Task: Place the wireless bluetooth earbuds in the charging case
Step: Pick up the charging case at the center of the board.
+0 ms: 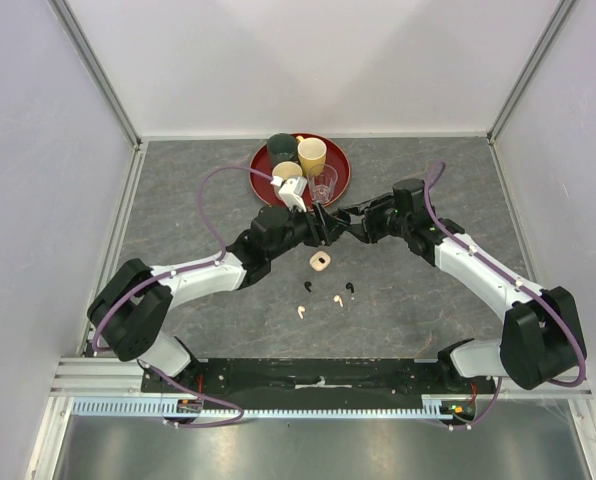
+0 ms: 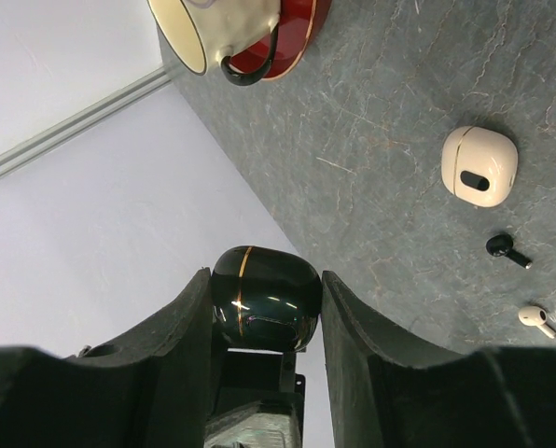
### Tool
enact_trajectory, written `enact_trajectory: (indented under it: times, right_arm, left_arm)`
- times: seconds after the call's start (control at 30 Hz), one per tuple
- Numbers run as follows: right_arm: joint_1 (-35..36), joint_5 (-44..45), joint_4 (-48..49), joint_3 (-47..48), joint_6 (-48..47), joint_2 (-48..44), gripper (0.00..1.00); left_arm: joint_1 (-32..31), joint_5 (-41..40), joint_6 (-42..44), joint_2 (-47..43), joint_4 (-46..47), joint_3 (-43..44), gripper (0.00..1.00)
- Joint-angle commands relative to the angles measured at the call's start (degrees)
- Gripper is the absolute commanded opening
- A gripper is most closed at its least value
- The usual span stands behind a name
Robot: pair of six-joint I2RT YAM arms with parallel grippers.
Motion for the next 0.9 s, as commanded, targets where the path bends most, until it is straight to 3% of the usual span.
enact_trajectory:
  times: [0.0,0.17,0.43,0.5,0.57,0.63,0.67,0.77,0.87]
  right_arm:
    - [0.15,-1.03,1.12,0.07,1.07,-1.84,0.00]
    - [0.15,-1.12,0.94,0.15,1.07,-1.84,0.00]
    - [0.15,-1.30,0.85,0.24,1.07,-1.93,0.00]
    - [0.24,-1.29,0.77,0.24,1.07,-2.02,0.00]
    - [0.15,-1.38,0.68,0.24,0.99,-1.93,0.00]
    - [0.15,-1.38,0.59,0.24,0.90,-2.02,0.00]
    - [0.15,-1.38,0.59,0.15,0.81,-1.93,0.00]
    - [0.15,-1.47,0.59,0.24,0.55,-2.02,0.00]
    - [0.15,-1.65,0.50,0.50,-0.68,-1.93,0.07]
  left_arm:
    - [-0.25,-0.54,3.97,0.61,2.44,3.51,0.62]
    - [-0.16,-0.01,3.89,1.31,2.79,3.77,0.52]
    - [-0.25,0.61,3.71,2.45,2.62,4.30,0.53]
    - [-0.25,0.70,3.80,2.63,2.44,4.57,0.47]
    - [-0.25,0.78,4.06,2.72,2.01,4.92,0.35]
    - [-0.16,0.52,4.32,2.54,1.57,5.09,0.31]
    - [-0.25,0.43,4.59,2.54,1.48,5.09,0.23]
    - [-0.16,-0.27,5.20,2.19,0.77,5.27,0.17]
    - [-0.16,-0.18,6.25,2.37,-0.45,5.88,0.08]
